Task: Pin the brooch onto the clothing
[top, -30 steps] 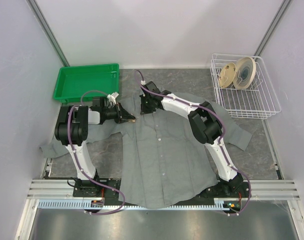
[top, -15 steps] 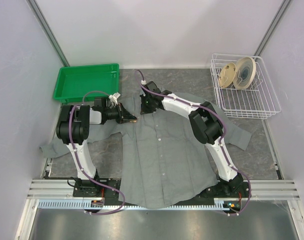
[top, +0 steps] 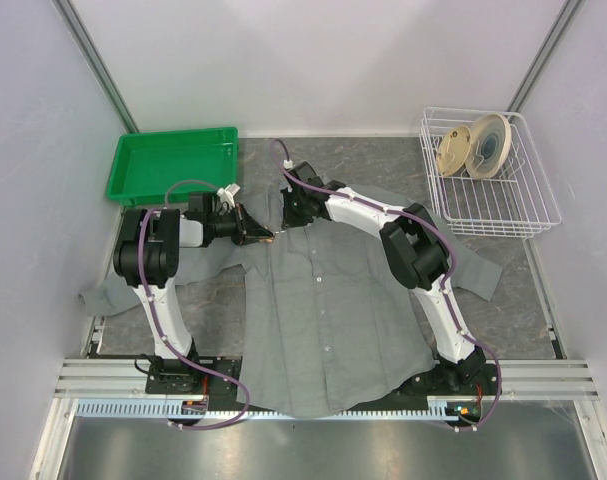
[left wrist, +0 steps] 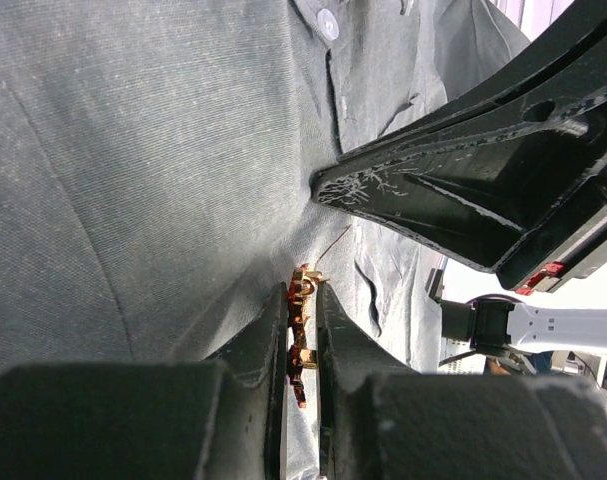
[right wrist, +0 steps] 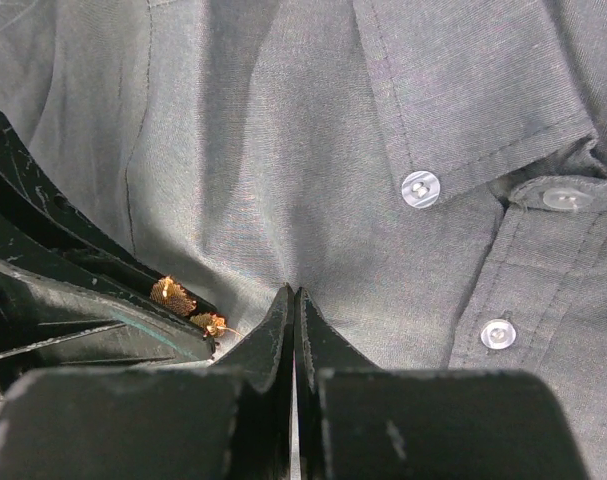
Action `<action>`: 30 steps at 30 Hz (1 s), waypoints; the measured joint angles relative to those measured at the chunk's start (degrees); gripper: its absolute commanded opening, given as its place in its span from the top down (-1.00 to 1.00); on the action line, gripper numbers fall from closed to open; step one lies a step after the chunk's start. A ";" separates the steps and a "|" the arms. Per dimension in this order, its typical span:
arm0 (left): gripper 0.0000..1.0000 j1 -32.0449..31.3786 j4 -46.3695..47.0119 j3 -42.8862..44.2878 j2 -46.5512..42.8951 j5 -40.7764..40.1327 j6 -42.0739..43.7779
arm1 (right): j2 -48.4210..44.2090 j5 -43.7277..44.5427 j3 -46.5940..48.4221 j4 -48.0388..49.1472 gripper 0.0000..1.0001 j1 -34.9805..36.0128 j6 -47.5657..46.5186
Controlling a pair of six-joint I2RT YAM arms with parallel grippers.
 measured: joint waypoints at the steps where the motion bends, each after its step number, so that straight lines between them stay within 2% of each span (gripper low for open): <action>1: 0.97 0.00 0.00 0.07 0.22 -0.02 -0.02 | -0.09 -0.02 -0.13 -0.02 1.00 -0.04 0.02; 30: 0.96 1.14 -0.11 0.15 0.59 -1.33 0.00 | -0.11 0.00 -0.46 0.37 1.00 -0.15 0.57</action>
